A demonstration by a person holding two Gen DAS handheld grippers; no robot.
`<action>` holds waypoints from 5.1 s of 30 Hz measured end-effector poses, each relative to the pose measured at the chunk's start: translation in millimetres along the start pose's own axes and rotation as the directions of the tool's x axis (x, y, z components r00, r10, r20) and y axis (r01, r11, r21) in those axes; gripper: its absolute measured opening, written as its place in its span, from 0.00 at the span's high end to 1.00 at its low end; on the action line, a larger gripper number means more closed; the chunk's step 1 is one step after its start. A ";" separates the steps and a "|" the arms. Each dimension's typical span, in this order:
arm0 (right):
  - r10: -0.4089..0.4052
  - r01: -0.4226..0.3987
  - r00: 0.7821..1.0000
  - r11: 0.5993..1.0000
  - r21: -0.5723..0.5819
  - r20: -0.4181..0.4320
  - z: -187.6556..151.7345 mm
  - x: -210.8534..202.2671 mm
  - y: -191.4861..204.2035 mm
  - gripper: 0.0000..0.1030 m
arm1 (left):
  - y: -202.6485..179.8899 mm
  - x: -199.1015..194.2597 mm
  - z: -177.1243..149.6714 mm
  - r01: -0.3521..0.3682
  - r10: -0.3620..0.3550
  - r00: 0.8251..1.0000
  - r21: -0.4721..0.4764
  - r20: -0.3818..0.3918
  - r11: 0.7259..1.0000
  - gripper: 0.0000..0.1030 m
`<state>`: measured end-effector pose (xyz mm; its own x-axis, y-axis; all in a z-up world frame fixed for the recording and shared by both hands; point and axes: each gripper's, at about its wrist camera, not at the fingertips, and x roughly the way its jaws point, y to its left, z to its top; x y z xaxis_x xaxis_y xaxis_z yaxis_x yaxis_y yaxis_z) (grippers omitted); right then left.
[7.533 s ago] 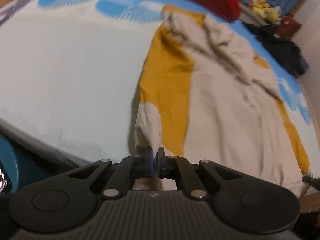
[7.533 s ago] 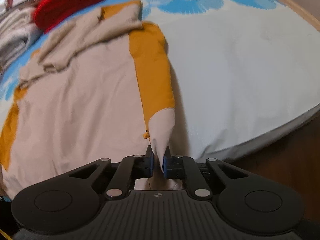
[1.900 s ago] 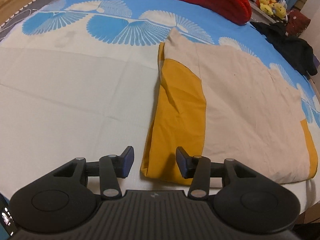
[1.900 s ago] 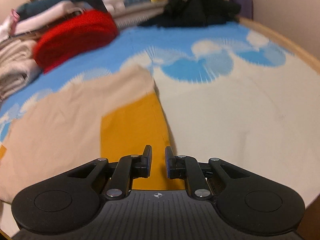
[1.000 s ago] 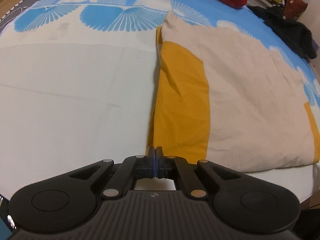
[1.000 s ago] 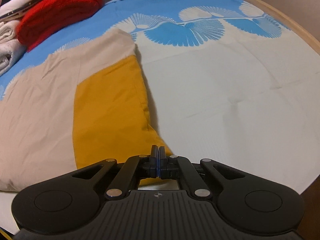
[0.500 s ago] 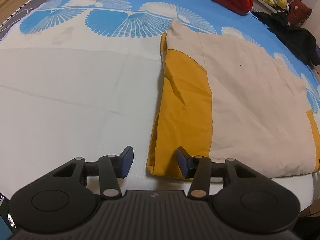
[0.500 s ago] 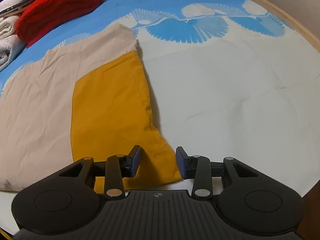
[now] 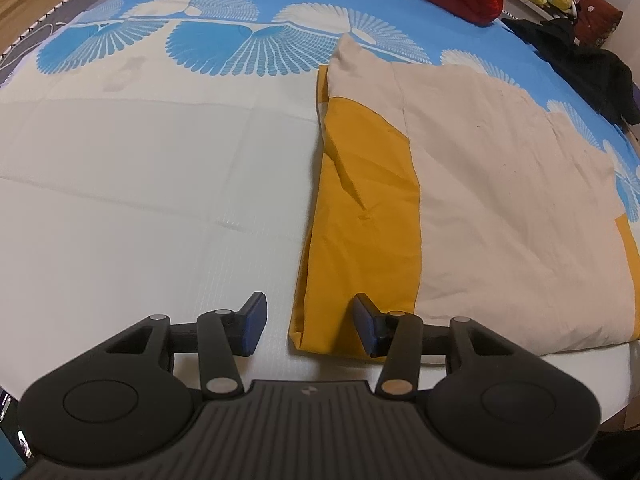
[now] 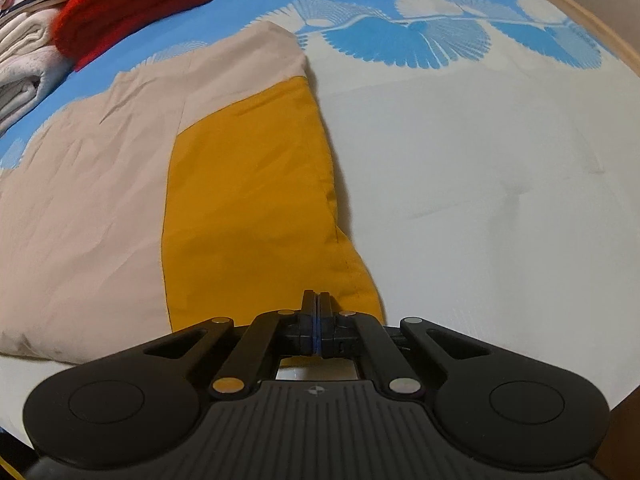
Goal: Fold large clothes
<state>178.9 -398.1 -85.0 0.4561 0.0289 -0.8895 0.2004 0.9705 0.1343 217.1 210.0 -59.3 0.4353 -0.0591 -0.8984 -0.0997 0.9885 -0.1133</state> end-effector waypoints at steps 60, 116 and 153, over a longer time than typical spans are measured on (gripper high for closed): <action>0.030 -0.040 0.982 0.998 -0.049 -0.185 -24.7 -36.8 -20.7 0.99 | 19.1 -52.8 -80.6 0.108 -0.092 0.994 -0.604 0.056 0.789 0.89; 0.388 -0.324 0.851 0.918 -0.229 0.353 17.5 -82.5 103.3 0.65 | -49.5 -65.3 -71.4 -0.052 0.122 0.974 -0.333 0.191 0.941 0.88; 0.404 -0.400 0.910 0.914 -0.066 0.094 -5.4 -61.8 -21.1 0.54 | -273.8 -91.1 -72.0 0.216 -0.337 0.914 0.431 0.228 0.876 0.29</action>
<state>141.8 -419.1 -35.3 0.5772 0.3963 -0.7139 -0.0565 0.8916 0.4493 140.3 -65.2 23.0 0.6351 -0.3554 -0.6858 0.3920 0.9133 -0.1103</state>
